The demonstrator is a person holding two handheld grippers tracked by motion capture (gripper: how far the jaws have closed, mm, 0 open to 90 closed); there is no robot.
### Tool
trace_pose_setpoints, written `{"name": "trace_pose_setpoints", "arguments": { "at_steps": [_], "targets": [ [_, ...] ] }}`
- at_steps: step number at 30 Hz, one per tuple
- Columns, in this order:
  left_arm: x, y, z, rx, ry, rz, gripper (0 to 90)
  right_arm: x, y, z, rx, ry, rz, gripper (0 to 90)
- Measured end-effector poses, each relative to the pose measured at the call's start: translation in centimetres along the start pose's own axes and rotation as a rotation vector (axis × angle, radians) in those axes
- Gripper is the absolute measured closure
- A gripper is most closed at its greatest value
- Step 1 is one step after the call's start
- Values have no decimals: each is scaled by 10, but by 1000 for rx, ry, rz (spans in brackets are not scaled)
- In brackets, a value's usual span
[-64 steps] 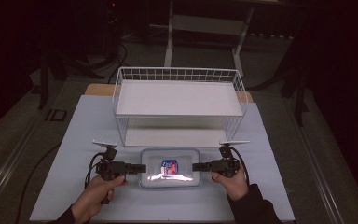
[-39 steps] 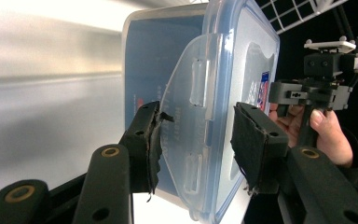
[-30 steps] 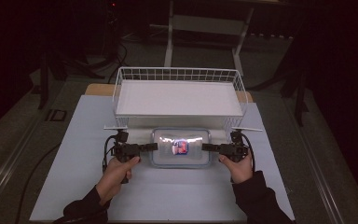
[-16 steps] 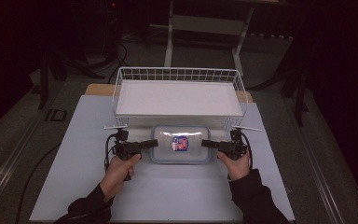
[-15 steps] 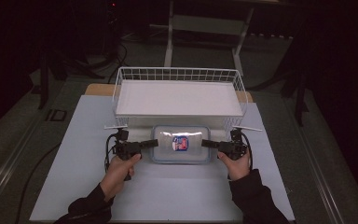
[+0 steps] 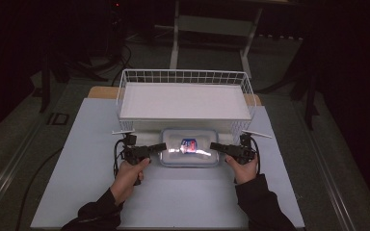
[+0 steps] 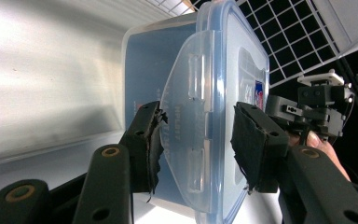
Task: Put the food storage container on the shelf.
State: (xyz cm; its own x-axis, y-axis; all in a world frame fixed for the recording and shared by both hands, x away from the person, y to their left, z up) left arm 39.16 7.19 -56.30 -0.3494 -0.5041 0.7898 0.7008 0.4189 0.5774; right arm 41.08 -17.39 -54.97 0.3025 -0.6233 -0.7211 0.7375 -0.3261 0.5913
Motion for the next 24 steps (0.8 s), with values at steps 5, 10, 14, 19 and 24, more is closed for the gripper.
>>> {"name": "trace_pose_setpoints", "arguments": {
  "at_steps": [5,10,14,19,24],
  "targets": [
    [-1,2,-4,25,-3,6,523,2,3,-1,18,-6,-13,491],
    [2,7,-7,63,-6,-6,524,3,9,-3,56,0,-10,491],
    [0,10,-9,89,-8,-23,521,2,11,-5,74,1,-2,488],
    [0,12,-13,127,0,4,511,4,13,-6,105,5,-5,479],
    [-3,14,-17,143,19,0,487,3,13,-10,140,-30,12,435]
  ]
}}
Point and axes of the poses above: each handheld gripper's, and its own axes: z roughly backward along the jaws, y roughly out of its top, x roughly to its right, the point moved 9 cm from there along -z, roughly forward along the jaws, and after that the axes turned 12 degrees about x, right-handed, at the moved point
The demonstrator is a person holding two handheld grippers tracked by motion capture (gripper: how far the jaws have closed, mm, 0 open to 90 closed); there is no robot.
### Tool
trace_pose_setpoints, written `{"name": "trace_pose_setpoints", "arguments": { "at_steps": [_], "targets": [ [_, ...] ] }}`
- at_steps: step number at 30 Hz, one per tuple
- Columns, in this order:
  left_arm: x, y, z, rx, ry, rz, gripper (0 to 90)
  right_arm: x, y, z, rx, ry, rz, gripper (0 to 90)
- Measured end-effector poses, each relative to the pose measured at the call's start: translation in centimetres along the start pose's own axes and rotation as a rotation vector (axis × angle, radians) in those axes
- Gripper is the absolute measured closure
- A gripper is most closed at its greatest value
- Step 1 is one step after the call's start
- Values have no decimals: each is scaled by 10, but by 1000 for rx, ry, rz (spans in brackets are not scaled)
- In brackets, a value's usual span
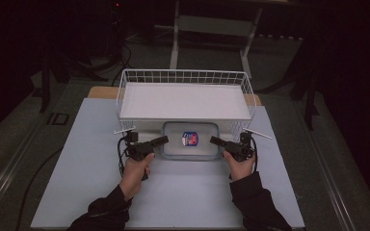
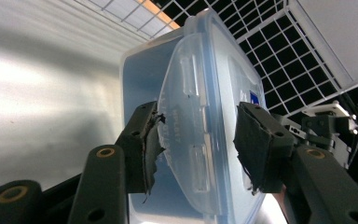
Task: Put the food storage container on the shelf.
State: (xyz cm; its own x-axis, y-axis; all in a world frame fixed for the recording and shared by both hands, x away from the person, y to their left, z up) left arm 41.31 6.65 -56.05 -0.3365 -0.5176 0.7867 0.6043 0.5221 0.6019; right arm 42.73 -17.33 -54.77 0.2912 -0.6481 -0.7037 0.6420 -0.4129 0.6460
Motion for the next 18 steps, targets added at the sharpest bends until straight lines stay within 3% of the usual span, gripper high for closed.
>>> {"name": "trace_pose_setpoints", "arguments": {
  "at_steps": [7,13,18],
  "targets": [
    [-3,0,-2,11,19,-9,428,4,1,-1,19,-41,44,342],
    [-6,-3,2,21,35,-15,374,3,2,3,34,-45,78,340],
    [-4,-6,8,20,36,12,357,-2,0,12,21,-30,114,365]
  ]
}}
Point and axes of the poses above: each handheld gripper's, and its own axes: z roughly backward along the jaws, y roughly out of its top, x roughly to its right, the point moved 9 cm from there along -z, roughly forward along the jaws, and after that the axes turned 12 degrees about x, right-handed, at the moved point
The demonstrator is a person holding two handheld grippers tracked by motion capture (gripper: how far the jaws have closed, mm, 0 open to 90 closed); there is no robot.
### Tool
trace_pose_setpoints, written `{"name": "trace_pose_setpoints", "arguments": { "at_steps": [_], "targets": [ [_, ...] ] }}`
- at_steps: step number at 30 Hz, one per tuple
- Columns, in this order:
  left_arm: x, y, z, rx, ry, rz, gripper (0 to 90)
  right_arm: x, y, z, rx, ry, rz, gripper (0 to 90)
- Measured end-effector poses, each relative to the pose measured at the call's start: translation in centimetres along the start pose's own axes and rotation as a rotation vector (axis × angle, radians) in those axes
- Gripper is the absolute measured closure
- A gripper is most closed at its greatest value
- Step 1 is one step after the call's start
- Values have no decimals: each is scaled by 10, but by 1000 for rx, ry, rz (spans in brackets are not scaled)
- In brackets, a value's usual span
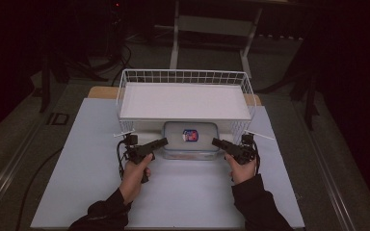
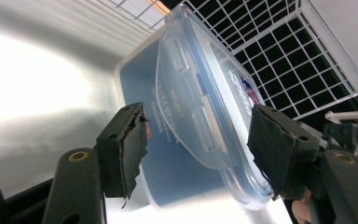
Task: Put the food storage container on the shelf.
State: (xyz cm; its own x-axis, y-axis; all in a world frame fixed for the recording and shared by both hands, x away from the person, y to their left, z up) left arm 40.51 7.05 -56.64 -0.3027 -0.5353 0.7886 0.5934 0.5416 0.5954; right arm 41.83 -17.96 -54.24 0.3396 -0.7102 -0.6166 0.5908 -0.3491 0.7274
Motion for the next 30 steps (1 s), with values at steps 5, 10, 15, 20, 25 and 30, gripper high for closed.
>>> {"name": "trace_pose_setpoints", "arguments": {
  "at_steps": [5,10,15,20,25,30],
  "targets": [
    [-1,-4,5,-4,-3,31,354,-9,1,12,5,21,31,385],
    [-1,-8,11,-10,-24,43,354,-21,-4,21,-2,41,80,393],
    [1,-12,19,-12,-45,63,356,-34,-12,30,-18,49,127,378],
    [4,-17,30,-33,-66,48,363,-45,-24,32,-43,52,164,401],
    [10,-20,43,-54,-91,30,363,-52,-42,28,-98,54,190,502],
    [15,-23,54,-85,-102,-14,363,-52,-50,21,-120,34,227,708]
  ]
}}
Point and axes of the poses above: each handheld gripper's, and its own axes: z roughly backward along the jaws, y roughly out of its top, x roughly to its right, the point moved 9 cm from there along -z, roughly forward along the jaws, and after that the axes turned 12 degrees about x, right-handed, at the moved point
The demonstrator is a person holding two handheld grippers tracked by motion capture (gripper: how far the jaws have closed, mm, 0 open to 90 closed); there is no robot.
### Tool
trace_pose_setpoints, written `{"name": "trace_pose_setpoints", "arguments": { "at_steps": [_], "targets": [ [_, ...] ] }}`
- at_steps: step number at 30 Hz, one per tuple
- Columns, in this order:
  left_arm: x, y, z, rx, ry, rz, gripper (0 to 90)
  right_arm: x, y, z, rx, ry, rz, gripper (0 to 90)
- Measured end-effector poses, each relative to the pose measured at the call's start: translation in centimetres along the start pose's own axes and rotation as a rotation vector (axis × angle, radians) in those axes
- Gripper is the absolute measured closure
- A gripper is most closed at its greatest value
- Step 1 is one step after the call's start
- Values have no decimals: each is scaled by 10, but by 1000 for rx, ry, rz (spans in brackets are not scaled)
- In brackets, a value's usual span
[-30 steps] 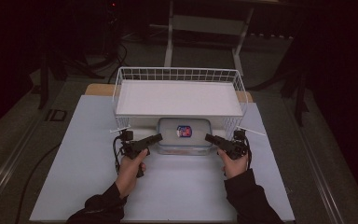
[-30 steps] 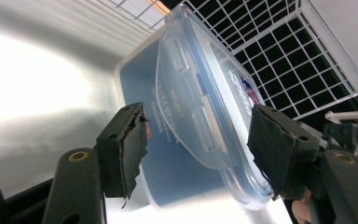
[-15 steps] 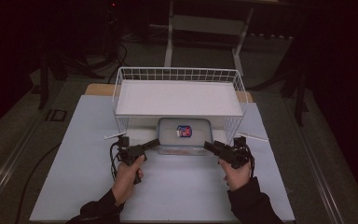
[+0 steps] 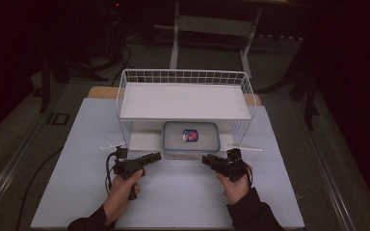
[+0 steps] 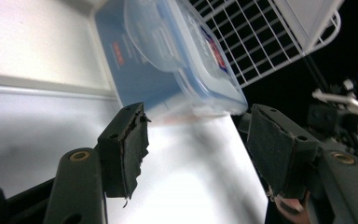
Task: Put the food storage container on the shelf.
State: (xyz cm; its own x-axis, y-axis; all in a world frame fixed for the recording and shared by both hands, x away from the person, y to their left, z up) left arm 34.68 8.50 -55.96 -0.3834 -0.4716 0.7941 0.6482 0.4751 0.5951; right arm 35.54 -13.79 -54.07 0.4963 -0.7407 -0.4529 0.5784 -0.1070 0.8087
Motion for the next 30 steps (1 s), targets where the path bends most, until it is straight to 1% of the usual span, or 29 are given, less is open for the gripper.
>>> {"name": "trace_pose_setpoints", "arguments": {
  "at_steps": [1,2,3,4,6,7,8,9,11,12,13,14,15,16,17,18,20,22,26,27,28,30],
  "targets": [
    [2,-1,2,-8,-8,-13,363,0,-1,-1,-6,-2,6,748],
    [3,-2,4,-9,-13,-16,363,0,-3,-4,-14,-5,16,817],
    [4,-3,6,-19,-8,-39,363,0,-4,-5,-20,-5,21,871],
    [5,-4,8,-22,-9,-46,363,-1,-6,-8,-31,-8,31,898],
    [7,-5,11,-28,-8,-69,362,-2,-9,-12,-46,-8,37,900],
    [9,-5,13,-26,-17,-76,362,-2,-10,-14,-52,-13,44,900],
    [10,-5,14,-29,-13,-98,361,-2,-12,-17,-54,-21,61,900],
    [11,-7,15,-33,-8,-134,361,-2,-13,-20,-59,-23,65,900],
    [13,-8,17,-33,-8,-194,360,0,-14,-26,-65,-38,74,900],
    [14,-8,18,-31,-10,-208,334,0,-15,-28,-69,-43,75,900],
    [16,-8,19,-23,-22,-228,314,0,-14,-30,-68,-39,68,900],
    [17,-8,19,-23,-23,-247,309,1,-14,-32,-68,-46,70,900],
    [20,-7,20,-5,-22,-278,304,1,-14,-34,-69,-48,75,900],
    [21,-6,20,3,-24,-295,285,1,-13,-36,-68,-50,79,900],
    [22,-4,21,16,-17,-324,283,1,-12,-37,-66,-51,76,900],
    [23,-2,22,30,-19,-342,249,1,-11,-38,-65,-54,80,900],
    [22,1,23,50,-5,-365,207,1,-10,-40,-62,-54,75,900],
    [21,2,24,62,-4,-383,154,1,-8,-42,-57,-59,73,900],
    [19,5,25,94,-8,-376,124,-3,-7,-50,-57,-46,68,900],
    [19,5,25,94,-8,-376,106,-3,-7,-50,-57,-46,68,900],
    [20,6,25,105,-16,-373,106,-4,-7,-52,-58,-43,64,900],
    [20,6,25,108,-16,-381,73,-6,-4,-57,-53,-46,67,900]
  ]
}}
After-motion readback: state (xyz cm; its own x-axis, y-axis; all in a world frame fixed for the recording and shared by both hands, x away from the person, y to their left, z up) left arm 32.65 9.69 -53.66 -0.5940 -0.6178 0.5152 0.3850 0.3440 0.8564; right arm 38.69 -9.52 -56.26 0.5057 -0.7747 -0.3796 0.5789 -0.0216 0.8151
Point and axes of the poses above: each handheld gripper's, and its own axes: z roughly backward along the jaws, y roughly out of its top, x roughly to its right, the point moved 9 cm from there along -z, roughly forward along the jaws, and after that the axes turned 12 degrees about x, right-handed, at the moved point
